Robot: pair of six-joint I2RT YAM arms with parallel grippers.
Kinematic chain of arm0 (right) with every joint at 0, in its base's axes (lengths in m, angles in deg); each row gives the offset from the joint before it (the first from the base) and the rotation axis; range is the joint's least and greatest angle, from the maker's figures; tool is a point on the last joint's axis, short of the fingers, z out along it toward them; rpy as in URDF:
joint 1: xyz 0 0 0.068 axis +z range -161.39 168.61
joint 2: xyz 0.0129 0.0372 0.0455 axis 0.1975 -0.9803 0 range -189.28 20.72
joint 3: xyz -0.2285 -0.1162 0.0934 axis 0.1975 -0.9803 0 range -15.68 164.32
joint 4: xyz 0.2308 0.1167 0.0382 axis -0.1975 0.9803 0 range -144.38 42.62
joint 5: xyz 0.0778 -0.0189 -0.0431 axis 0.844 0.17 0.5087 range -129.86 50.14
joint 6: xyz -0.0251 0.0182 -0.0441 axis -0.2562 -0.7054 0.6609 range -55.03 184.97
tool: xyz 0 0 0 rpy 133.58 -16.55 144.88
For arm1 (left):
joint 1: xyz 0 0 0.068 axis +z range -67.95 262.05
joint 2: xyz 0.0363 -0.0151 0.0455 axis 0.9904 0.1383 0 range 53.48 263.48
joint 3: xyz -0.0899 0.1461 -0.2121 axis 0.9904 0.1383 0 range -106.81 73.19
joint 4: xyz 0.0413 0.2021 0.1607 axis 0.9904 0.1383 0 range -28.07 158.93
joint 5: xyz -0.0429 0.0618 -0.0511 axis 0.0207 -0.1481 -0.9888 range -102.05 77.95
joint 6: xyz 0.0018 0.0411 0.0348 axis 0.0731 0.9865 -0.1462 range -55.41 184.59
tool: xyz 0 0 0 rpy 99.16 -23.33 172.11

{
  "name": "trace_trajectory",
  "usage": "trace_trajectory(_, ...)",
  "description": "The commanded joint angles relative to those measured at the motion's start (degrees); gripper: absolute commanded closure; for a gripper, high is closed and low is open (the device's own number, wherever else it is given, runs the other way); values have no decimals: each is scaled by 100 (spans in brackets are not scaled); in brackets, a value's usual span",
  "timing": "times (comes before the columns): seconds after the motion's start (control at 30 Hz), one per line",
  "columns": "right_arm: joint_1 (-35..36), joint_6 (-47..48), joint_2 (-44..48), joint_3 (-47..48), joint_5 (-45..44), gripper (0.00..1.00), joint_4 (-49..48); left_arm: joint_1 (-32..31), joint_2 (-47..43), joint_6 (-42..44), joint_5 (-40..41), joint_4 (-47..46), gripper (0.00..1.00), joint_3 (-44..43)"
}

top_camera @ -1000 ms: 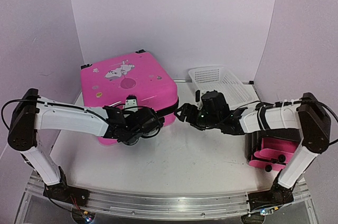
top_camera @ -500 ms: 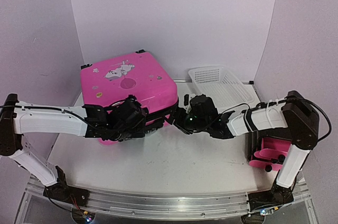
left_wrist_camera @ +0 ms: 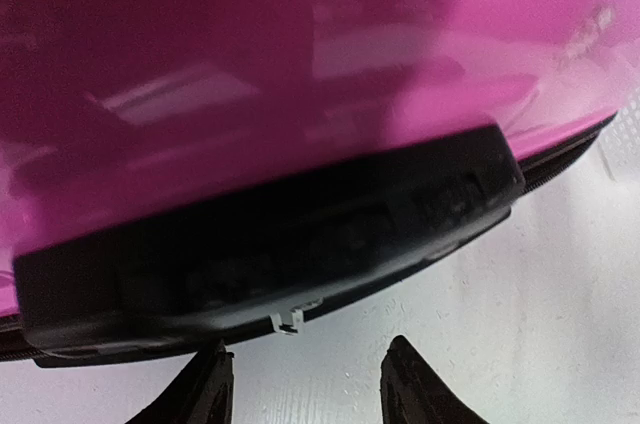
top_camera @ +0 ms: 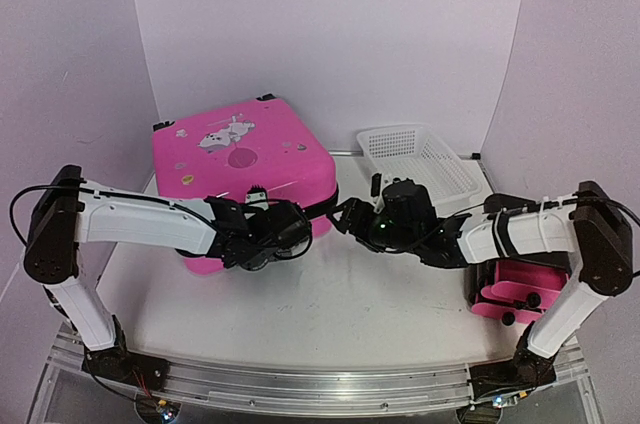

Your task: Open, take out, and arrange the luggage

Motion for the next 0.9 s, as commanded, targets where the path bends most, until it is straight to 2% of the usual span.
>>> trace_trajectory(0.0, -11, 151, 326, -63, -207, 26, -97, -11, 135, -447, 684, 449, 49, -460)
trace_trajectory(0.5, -12, 192, 458, -151, -304, 27, -52, 82, 700, -667, 1046, 733, 62, -698)
trace_trajectory(0.87, -16, 50, 140, 42, -62, 28, -69, 183, 565, -568, 1059, 690, 83, -497)
